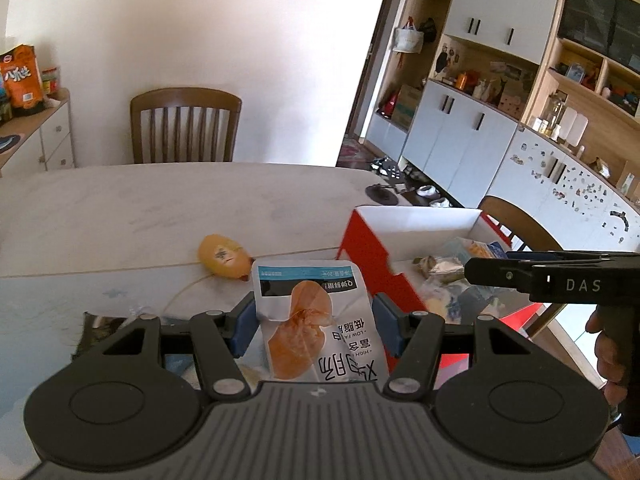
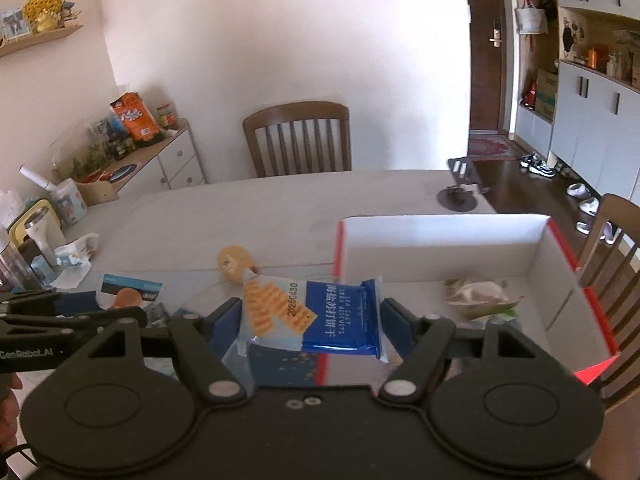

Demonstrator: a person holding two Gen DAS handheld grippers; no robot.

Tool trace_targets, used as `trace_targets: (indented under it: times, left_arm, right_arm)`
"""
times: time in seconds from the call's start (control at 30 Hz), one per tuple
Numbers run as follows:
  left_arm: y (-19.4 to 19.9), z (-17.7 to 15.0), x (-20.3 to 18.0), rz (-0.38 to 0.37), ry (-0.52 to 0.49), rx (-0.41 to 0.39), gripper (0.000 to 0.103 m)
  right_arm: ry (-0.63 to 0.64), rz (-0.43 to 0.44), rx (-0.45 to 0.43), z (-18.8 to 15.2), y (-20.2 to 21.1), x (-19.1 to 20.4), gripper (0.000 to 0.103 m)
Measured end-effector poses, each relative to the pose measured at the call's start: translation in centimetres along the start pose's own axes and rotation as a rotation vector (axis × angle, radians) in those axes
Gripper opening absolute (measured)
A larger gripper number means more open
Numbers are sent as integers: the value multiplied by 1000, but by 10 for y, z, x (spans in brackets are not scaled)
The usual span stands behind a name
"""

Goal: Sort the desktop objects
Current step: 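Carry biscuit packet with right gripper and chip bag with left gripper into box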

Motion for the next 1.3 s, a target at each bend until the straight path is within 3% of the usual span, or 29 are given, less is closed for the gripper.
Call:
trace_targets:
  times: [0.63,1.3]
  left_arm:
    - [-39,27,-61,-29,-39,21,60]
    - [-121,72,-126,-83,-148,89,60]
  right_arm:
    - [-29,-39,-3,5,8,-83,74]
    - [-65,-107,44,-1,-10,-149,74]
Point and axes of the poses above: each gripper's, at about its wrist camera, not at the fingertips, and y roughly against the way its jaws point, x to its left, z to its top, the point moved 8 cm from there along -y, roughly the way its jaws point, and after that the axes turned 10 degrees about x, right-handed, at the moved point
